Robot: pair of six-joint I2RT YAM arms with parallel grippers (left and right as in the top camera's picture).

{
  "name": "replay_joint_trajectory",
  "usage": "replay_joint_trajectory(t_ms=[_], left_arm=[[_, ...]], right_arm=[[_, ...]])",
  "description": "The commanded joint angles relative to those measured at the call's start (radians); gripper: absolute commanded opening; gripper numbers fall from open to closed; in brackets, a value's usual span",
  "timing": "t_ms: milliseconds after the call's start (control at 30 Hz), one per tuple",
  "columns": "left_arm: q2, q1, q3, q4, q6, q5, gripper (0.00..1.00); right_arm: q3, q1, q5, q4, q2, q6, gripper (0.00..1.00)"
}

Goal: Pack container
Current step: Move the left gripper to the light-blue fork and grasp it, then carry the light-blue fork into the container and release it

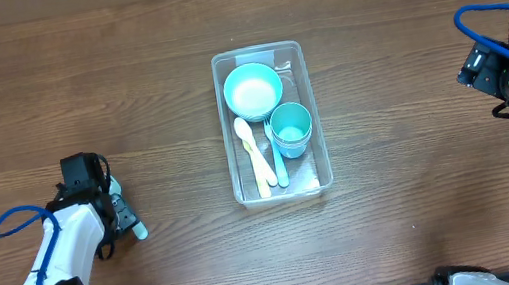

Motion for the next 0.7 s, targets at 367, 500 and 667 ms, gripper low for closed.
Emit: replay_joint_trajectory(t_ms=[367,500,667], left_arm=[[-0.163,-0.029,0.077,0.006,-0.138,0.064,0.53],[-0.086,-0.059,-0.013,0.138,-0.131,0.069,0.56],[0.033,-0.064,-0.073,0.291,-0.073,0.065,0.56]], right_arm=[[0.011,-0.005,0.010,0.003,-0.006,0.005,1.00],[0.011,-0.005,0.010,0.003,-0.006,0.005,1.00],[0.011,-0.005,0.010,0.002,-0.006,0.005,1.00]])
